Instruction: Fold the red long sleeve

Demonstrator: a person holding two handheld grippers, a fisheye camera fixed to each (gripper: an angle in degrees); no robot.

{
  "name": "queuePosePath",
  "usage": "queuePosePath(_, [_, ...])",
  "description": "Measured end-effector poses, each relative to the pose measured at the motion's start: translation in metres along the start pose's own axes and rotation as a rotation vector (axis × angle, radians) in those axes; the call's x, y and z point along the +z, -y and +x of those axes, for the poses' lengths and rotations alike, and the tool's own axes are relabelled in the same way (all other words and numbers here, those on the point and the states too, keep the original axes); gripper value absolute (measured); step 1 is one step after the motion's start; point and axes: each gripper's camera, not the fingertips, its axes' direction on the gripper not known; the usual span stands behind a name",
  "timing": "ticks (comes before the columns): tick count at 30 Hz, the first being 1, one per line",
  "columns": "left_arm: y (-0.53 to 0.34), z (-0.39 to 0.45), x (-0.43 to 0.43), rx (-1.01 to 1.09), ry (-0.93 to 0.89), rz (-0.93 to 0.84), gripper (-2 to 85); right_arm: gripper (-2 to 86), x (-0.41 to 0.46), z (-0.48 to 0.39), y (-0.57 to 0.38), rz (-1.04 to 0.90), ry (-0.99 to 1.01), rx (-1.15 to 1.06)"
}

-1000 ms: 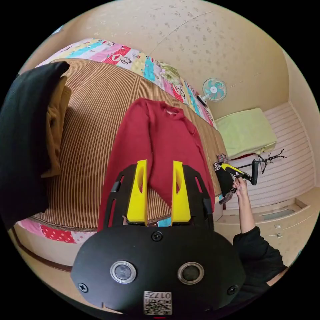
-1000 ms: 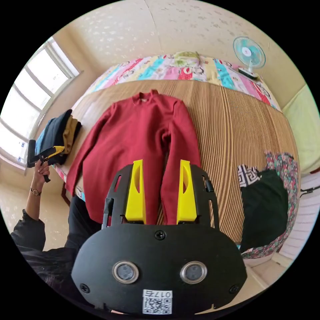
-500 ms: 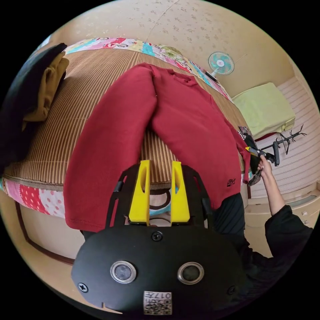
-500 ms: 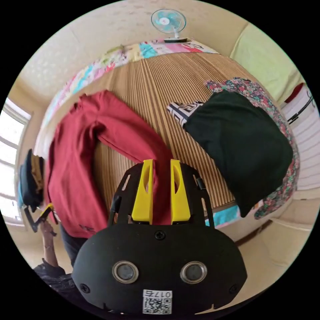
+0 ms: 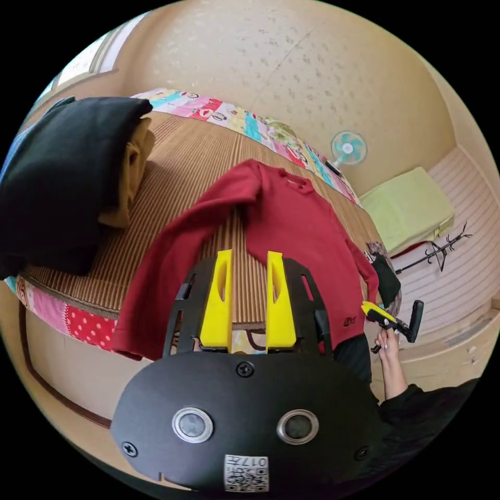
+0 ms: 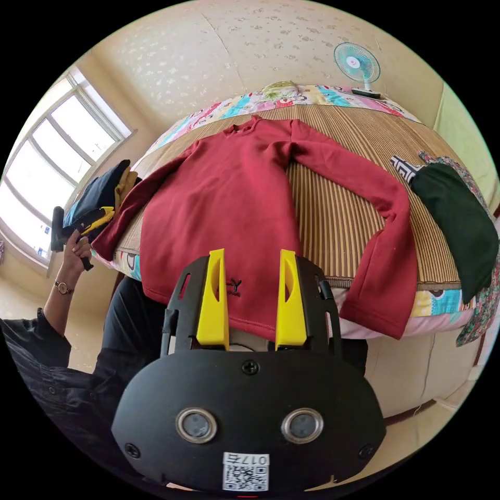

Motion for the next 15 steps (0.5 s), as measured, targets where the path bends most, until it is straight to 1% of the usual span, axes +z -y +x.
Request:
queuePosePath(1, [-0.008,0.009,0.023,0.028,-0.014,-0.057,10.8,14.0,0.009,-0.008,-0.002,-0.022,-0.025,-0.004])
queuePosePath(3, [-0.013,0.013,0.048,0.005,-0.028,-0.109,12.3,13.9,0.022,-0.015,-0.007,-0.034,-0.098,-0.008])
queuePosePath(5, [-0.014,0.007,0.054,-0.064,-0.053,-0.084,12.4,13.4,0.025,-0.018,-0.010,-0.029,-0.110,-0.011])
queuePosePath(6, [-0.013,0.003,0.054,-0.092,-0.108,-0.064,10.3,12.8,0.024,-0.018,-0.009,-0.042,-0.109,0.003])
queuePosePath(7, [-0.006,-0.001,0.059,-0.116,-0.193,-0.109,7.8,11.8,0.022,-0.015,-0.009,-0.059,-0.104,0.012])
queuePosePath(8, [-0.002,-0.003,0.059,-0.125,-0.241,-0.134,6.3,11.3,0.021,-0.013,-0.009,-0.064,-0.105,0.020])
queuePosePath(9, [0.006,-0.006,0.049,-0.132,-0.350,-0.150,4.7,9.6,0.019,-0.008,-0.009,-0.069,-0.096,0.041])
queuePosePath(10, [0.015,-0.011,0.028,-0.138,-0.491,-0.124,4.3,8.1,0.019,-0.002,-0.011,-0.071,-0.073,0.064])
queuePosePath(11, [0.019,-0.014,0.015,-0.145,-0.564,-0.110,3.7,7.4,0.018,0.001,-0.012,-0.071,-0.062,0.075])
queuePosePath(12, [0.024,-0.019,-0.013,-0.141,-0.712,-0.074,2.5,6.2,0.016,0.005,-0.015,-0.062,-0.059,0.098])
queuePosePath(13, [0.023,-0.023,-0.044,-0.080,-0.938,0.020,1.2,5.0,0.015,0.008,-0.018,-0.051,-0.054,0.108])
queuePosePath(14, [0.021,-0.027,-0.060,-0.046,-1.074,0.080,0.5,4.7,0.015,0.008,-0.021,-0.045,-0.048,0.116])
queuePosePath(15, [0.012,-0.038,-0.086,-0.011,-1.251,0.174,0.2,4.2,0.013,0.008,-0.025,-0.030,-0.041,0.130])
